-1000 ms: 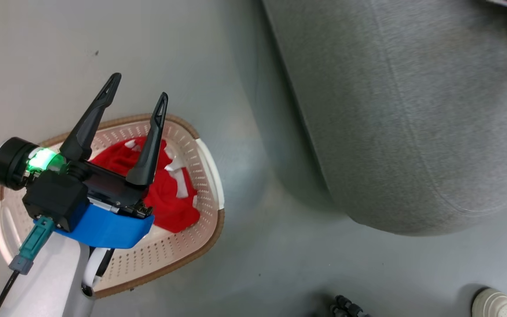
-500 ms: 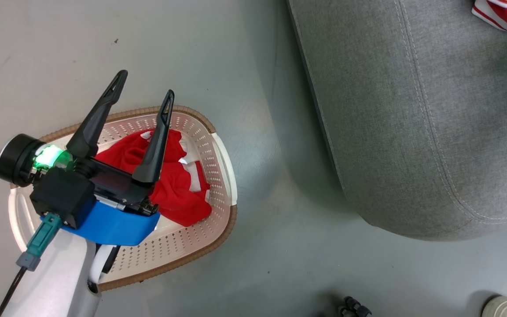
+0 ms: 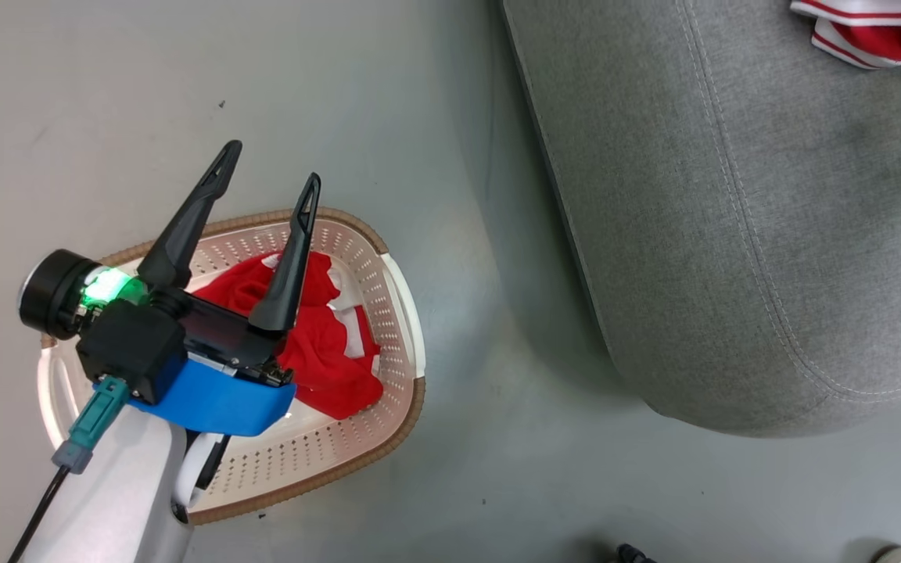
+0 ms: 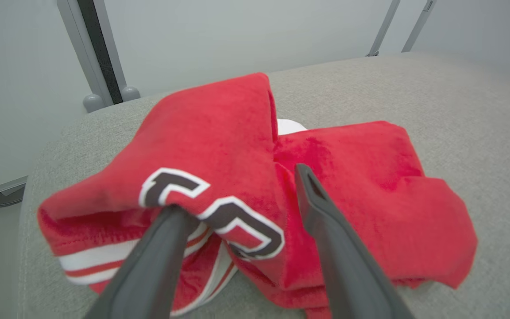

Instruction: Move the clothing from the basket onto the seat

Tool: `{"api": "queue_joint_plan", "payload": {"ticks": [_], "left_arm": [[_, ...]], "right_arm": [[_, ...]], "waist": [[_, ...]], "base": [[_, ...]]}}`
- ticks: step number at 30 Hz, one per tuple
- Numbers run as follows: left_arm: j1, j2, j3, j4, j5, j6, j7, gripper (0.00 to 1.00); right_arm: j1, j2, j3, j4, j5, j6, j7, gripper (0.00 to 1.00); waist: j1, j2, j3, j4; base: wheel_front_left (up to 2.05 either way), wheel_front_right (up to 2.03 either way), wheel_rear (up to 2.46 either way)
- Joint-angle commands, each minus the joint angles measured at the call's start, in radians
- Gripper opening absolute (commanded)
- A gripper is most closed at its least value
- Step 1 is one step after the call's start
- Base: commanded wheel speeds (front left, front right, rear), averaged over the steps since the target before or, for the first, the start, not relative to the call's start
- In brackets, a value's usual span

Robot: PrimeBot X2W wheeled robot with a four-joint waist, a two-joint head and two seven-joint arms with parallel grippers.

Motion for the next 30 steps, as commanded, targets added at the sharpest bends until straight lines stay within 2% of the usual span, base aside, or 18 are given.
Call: {"api": "queue_joint_plan", "payload": {"ticks": [1,7,12,22,30], "left_arm": [[-0.008,-0.006,-0.004,0.012,-0.007,0.003,-0.008,1.0],[0.016,-0.036,-0.013,0.065,-0.025,0.0,-0.015,1.0],[0.035,-0.07,-0.004,0.1,-0.041,-0.002,-0.017,1.0],[0.12,-0.146,0.067,0.141,-0.052,-0.006,-0.018,1.0],[0.193,-0.193,0.146,0.176,-0.047,-0.01,-0.018,1.0]], "right_arm": [[0.029,0.012,0.007,-0.015,0.001,0.0,-0.003,1.0],[0.103,0.037,0.055,-0.054,0.05,0.0,-0.004,1.0],[0.2,0.04,0.125,-0.139,0.081,0.0,-0.003,1.0],[0.439,0.097,0.253,-0.411,0.132,0.0,-0.004,1.0],[0.648,0.153,0.344,-0.585,0.102,0.0,-0.004,1.0]], "waist": [[-0.0001,0.0,-0.019,0.007],[-0.0001,0.0,-0.093,0.023],[-0.0001,0.0,-0.164,0.039],[-0.0001,0.0,-0.309,0.076],[-0.0001,0.0,-0.416,0.108]], "base": [[0.0,0.0,0.0],[0.0,0.0,0.0],[0.0,0.0,0.0],[0.0,0.0,0.0],[0.0,0.0,0.0]]}}
